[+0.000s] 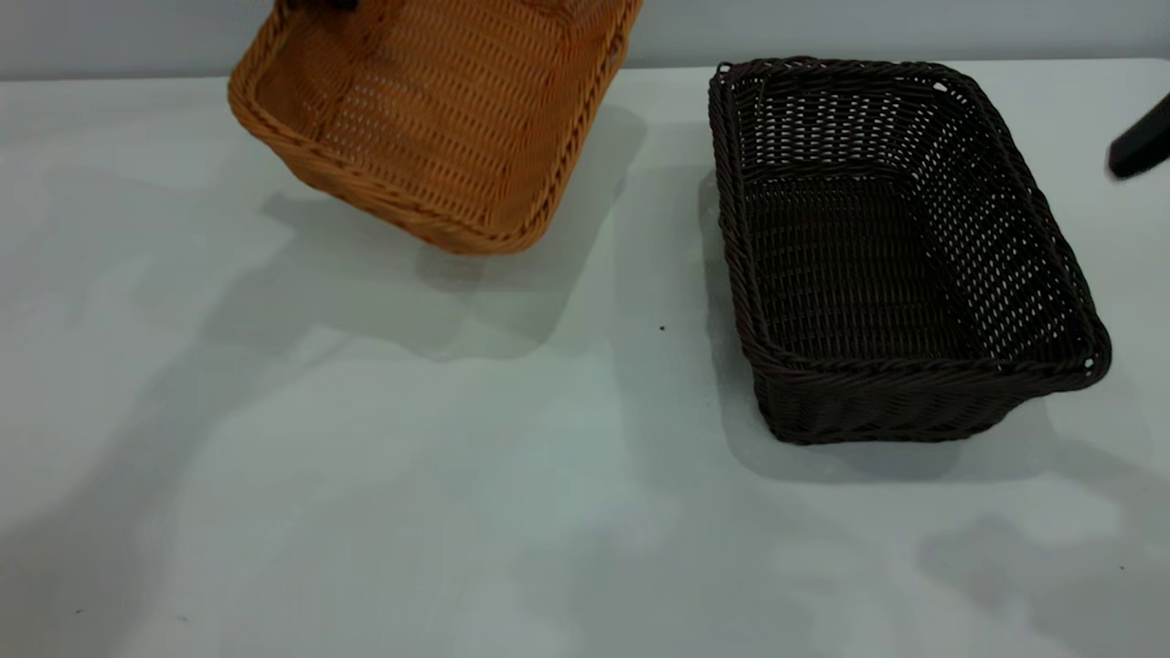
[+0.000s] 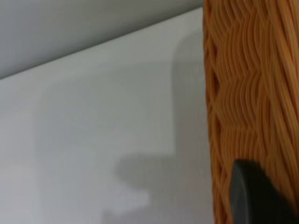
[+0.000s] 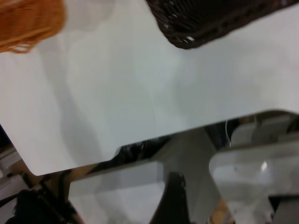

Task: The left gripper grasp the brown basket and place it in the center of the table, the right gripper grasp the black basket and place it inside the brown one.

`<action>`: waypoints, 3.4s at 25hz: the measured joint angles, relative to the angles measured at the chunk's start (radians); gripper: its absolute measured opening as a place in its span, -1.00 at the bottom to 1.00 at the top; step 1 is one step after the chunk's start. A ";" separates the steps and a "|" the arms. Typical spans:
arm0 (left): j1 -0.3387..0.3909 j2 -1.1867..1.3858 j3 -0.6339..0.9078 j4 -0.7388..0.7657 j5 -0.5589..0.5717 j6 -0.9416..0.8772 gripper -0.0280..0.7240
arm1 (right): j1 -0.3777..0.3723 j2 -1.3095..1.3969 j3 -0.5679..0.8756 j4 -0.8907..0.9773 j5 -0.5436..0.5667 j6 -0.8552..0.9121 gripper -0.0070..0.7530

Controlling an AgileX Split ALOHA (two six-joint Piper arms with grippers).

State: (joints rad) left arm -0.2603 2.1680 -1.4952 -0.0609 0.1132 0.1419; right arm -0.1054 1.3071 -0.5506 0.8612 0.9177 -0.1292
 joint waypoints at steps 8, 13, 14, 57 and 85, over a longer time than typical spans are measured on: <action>0.000 -0.002 0.000 0.000 -0.001 0.000 -0.72 | 0.022 0.237 -0.001 0.049 -0.050 0.042 0.50; 0.000 -0.002 0.000 0.000 -0.002 0.000 -0.72 | 0.123 0.378 -0.005 0.170 -0.176 -0.020 0.48; 0.000 -0.002 0.000 0.000 -0.003 0.000 -0.72 | 0.134 0.401 -0.005 0.197 -0.203 -0.037 0.48; 0.000 -0.002 0.000 0.000 -0.017 0.004 -0.72 | 0.209 0.742 -0.074 0.925 -0.579 -0.551 0.13; -0.049 -0.089 0.000 -0.037 0.384 0.596 -0.72 | -0.340 0.598 -0.353 0.884 -0.090 -1.011 -0.78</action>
State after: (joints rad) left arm -0.3091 2.0793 -1.4952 -0.0976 0.4969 0.7374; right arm -0.4456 1.9052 -0.9038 1.7456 0.8279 -1.1404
